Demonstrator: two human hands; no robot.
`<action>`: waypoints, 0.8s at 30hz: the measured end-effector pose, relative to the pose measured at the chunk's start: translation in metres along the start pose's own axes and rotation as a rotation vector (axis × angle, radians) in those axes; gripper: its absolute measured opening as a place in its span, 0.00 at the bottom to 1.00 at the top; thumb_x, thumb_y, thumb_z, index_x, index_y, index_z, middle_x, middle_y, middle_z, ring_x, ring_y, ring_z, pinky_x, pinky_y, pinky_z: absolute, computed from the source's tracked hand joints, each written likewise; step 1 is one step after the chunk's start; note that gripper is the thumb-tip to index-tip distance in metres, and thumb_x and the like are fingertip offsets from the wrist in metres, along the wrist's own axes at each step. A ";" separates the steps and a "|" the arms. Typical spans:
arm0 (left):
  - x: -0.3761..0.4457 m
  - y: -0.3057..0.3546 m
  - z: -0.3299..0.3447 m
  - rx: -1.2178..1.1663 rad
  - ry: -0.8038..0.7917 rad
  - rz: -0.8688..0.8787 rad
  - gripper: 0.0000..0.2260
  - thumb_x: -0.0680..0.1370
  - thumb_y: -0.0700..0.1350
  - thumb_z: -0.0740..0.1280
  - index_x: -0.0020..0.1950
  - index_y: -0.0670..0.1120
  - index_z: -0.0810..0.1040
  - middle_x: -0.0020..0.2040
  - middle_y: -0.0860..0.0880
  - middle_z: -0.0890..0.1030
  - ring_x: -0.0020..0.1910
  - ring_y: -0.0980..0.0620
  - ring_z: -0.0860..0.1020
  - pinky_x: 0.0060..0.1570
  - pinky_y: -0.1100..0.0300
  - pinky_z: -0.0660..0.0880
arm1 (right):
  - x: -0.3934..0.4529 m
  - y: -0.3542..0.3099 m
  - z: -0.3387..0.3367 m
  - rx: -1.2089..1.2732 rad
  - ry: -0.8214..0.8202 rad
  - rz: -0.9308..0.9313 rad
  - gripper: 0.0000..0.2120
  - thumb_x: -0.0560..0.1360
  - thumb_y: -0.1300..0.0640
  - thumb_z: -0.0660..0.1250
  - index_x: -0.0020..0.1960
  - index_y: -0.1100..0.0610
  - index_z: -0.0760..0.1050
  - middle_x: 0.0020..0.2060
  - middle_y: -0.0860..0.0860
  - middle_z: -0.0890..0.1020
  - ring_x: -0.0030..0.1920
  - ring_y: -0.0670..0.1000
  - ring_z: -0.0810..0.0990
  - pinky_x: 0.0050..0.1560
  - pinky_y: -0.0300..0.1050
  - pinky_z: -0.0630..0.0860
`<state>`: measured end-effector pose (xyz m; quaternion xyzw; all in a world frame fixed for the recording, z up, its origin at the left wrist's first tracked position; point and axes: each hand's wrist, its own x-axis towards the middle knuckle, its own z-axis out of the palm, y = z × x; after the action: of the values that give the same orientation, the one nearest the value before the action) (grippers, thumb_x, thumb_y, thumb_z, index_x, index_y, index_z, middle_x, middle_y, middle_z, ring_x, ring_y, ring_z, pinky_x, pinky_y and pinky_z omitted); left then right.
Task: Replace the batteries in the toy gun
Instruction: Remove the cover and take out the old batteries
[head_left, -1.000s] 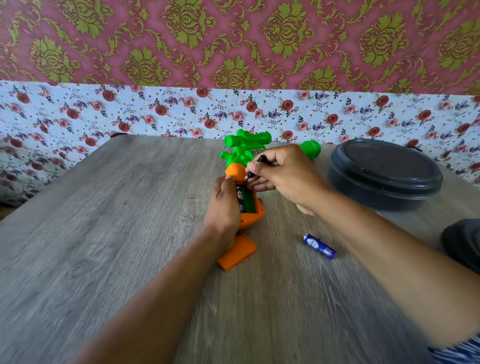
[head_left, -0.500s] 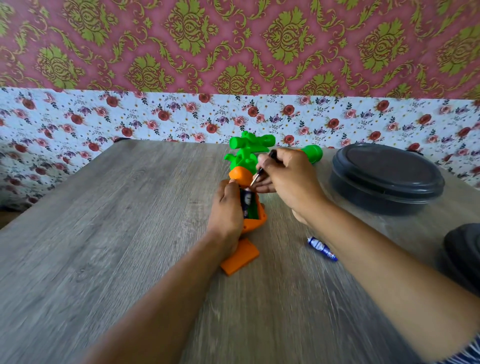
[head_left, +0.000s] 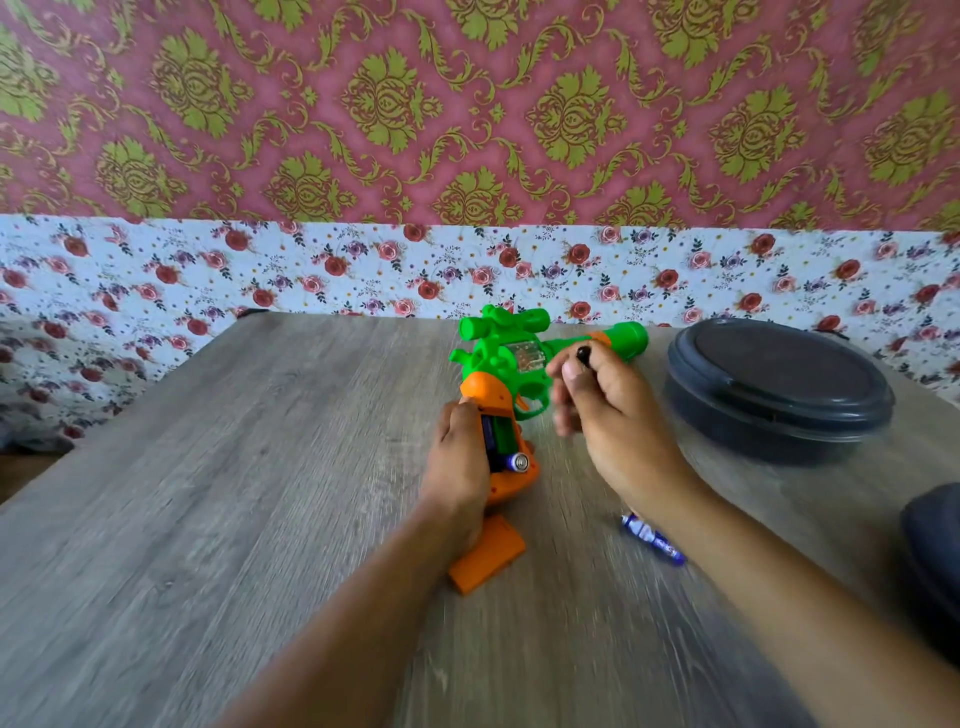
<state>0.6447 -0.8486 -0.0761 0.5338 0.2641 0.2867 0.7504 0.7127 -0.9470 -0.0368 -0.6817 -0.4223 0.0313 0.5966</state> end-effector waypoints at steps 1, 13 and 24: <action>0.000 0.000 0.000 0.006 0.012 -0.003 0.15 0.81 0.49 0.50 0.56 0.42 0.71 0.41 0.43 0.78 0.34 0.49 0.79 0.36 0.58 0.76 | -0.006 0.000 -0.005 -0.098 -0.083 -0.030 0.07 0.79 0.60 0.57 0.45 0.54 0.72 0.31 0.41 0.75 0.31 0.38 0.72 0.37 0.34 0.68; 0.001 -0.004 0.001 0.146 0.105 0.046 0.13 0.80 0.50 0.52 0.44 0.45 0.71 0.36 0.45 0.73 0.33 0.49 0.73 0.34 0.60 0.70 | -0.030 -0.005 -0.006 -0.097 -0.068 -0.061 0.03 0.71 0.56 0.67 0.42 0.54 0.79 0.36 0.47 0.82 0.38 0.40 0.77 0.41 0.34 0.70; -0.003 0.000 0.001 0.067 0.027 0.005 0.15 0.82 0.49 0.49 0.60 0.42 0.70 0.42 0.42 0.78 0.37 0.46 0.79 0.38 0.56 0.77 | -0.022 0.019 -0.096 -0.376 -0.354 0.377 0.04 0.75 0.63 0.66 0.45 0.58 0.79 0.37 0.50 0.81 0.39 0.44 0.76 0.42 0.35 0.70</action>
<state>0.6432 -0.8508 -0.0754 0.5551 0.2824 0.2870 0.7278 0.7617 -1.0346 -0.0358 -0.8302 -0.3843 0.1807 0.3612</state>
